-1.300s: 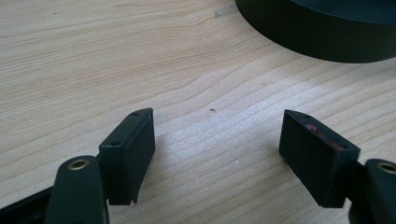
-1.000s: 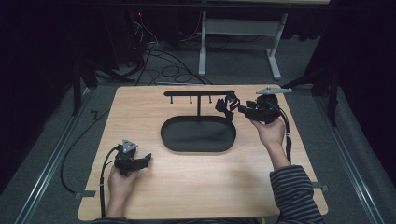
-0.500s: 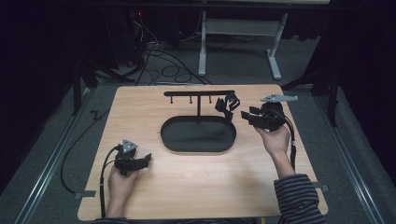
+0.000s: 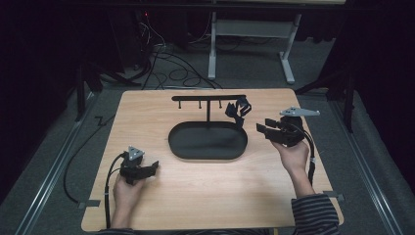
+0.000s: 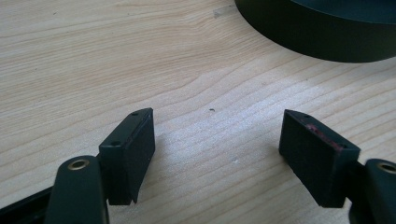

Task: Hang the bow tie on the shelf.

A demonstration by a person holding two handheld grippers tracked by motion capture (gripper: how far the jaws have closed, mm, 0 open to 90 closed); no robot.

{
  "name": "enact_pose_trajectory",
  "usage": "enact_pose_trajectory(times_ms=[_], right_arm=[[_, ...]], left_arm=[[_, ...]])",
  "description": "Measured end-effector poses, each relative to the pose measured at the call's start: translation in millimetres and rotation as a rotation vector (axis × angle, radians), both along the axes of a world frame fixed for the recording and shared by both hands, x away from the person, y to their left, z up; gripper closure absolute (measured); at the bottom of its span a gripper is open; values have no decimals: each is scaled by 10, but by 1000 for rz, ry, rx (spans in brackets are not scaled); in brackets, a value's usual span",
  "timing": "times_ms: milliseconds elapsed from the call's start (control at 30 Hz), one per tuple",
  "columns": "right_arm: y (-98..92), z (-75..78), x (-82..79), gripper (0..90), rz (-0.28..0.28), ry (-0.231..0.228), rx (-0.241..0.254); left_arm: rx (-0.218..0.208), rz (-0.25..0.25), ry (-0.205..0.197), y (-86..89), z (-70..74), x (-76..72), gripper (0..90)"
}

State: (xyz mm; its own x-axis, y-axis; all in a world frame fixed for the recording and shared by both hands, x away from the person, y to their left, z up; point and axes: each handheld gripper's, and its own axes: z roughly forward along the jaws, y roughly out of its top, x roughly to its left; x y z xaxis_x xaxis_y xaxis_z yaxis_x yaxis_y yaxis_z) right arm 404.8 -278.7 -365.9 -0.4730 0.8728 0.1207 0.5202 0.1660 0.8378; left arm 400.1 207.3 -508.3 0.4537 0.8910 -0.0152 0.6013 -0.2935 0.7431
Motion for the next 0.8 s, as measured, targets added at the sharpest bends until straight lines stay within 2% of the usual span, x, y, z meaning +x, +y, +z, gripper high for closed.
enact_pose_trajectory(times_ms=[233,800], right_arm=[[-28,-77,-85,555,0,2,12],[-25,-323,-215,562,6,42,46]], left_arm=[[0,0,0,0,0,0,274],[0,0,0,0,0,0,274]])
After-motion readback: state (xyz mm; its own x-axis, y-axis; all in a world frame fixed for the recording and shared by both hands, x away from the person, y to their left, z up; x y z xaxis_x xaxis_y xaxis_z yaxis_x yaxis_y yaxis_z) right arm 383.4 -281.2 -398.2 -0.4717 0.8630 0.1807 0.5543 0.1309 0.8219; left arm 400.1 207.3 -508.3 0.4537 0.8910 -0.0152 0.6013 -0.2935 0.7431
